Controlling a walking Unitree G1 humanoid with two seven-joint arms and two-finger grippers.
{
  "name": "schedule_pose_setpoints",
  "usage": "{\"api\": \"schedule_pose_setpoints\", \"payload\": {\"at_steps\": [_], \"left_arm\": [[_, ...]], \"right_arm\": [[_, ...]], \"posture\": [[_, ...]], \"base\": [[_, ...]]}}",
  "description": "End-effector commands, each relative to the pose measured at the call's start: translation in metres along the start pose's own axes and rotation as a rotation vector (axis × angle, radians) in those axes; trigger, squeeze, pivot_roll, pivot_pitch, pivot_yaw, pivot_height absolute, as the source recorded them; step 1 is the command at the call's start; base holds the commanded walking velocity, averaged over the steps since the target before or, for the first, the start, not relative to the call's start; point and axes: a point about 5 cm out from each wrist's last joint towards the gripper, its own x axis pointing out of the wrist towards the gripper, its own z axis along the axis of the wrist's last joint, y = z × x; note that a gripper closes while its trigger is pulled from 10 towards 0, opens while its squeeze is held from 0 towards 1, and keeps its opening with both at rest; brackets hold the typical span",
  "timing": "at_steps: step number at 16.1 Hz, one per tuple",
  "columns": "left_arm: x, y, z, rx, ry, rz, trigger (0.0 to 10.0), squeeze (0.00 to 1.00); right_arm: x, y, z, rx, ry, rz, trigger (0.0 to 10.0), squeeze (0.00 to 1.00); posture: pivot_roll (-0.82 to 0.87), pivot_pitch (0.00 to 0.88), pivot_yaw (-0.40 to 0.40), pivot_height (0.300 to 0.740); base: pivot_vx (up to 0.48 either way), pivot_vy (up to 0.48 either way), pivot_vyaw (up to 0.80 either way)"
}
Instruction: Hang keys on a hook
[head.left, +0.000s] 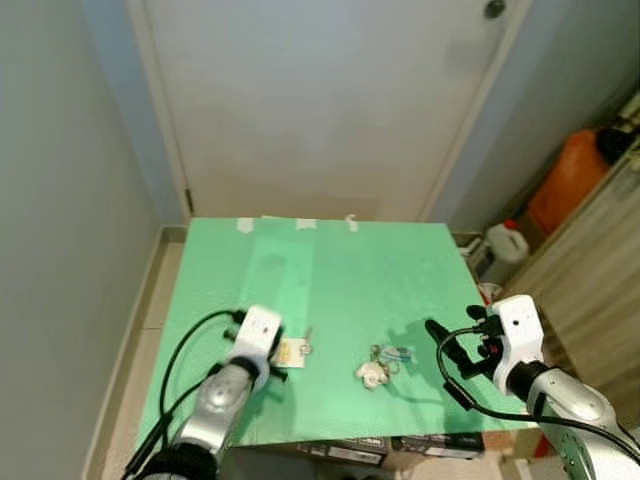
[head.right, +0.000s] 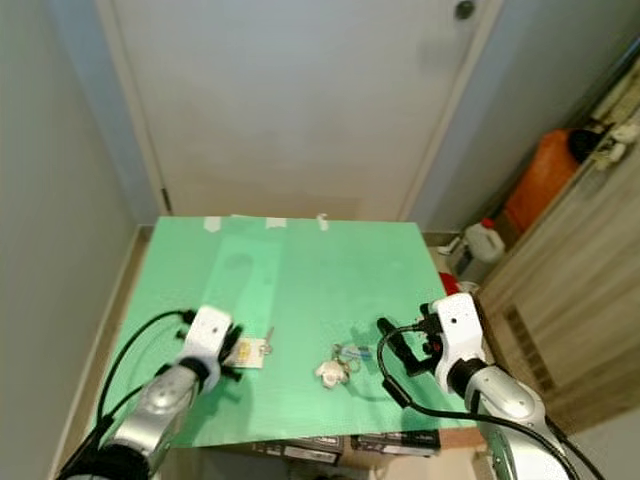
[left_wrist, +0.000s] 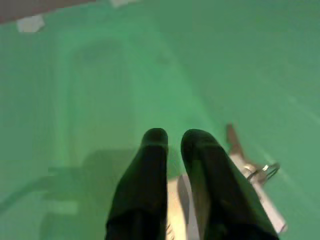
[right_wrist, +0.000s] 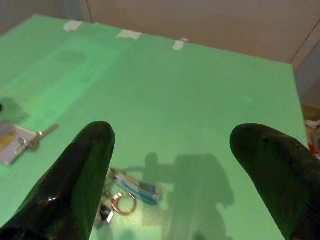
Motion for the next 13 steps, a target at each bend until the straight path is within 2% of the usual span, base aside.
{"api": "schedule_pose_setpoints", "payload": {"at_steps": [1, 7, 10, 13], "left_arm": [[0.003, -0.008, 0.002, 0.015, 0.003, -0.039, 10.0, 1.00], [0.012, -0.016, 0.008, 0.033, 0.035, -0.082, 10.0, 1.00], [0.015, -0.024, 0.017, 0.003, -0.001, -0.101, 10.0, 1.00], [0.015, -0.034, 0.014, -0.026, 0.007, -0.146, 10.0, 1.00]], "right_arm": [[-0.005, -0.008, 0.003, 0.000, -0.019, -0.041, 10.0, 0.00], [-0.008, -0.004, 0.000, -0.009, -0.006, -0.028, 10.0, 0.00], [-0.011, -0.008, 0.001, -0.015, -0.003, -0.034, 10.0, 0.00], [-0.012, -0.007, 0.000, -0.017, 0.003, -0.033, 10.0, 0.00]], "posture": [[-0.10, 0.037, -0.075, 0.740], [-0.12, 0.047, -0.080, 0.740], [-0.12, 0.049, -0.082, 0.740], [-0.13, 0.052, -0.086, 0.740]], "base": [[0.000, 0.000, 0.00], [0.000, 0.000, 0.00], [0.000, 0.000, 0.00], [0.000, 0.000, 0.00]]}}
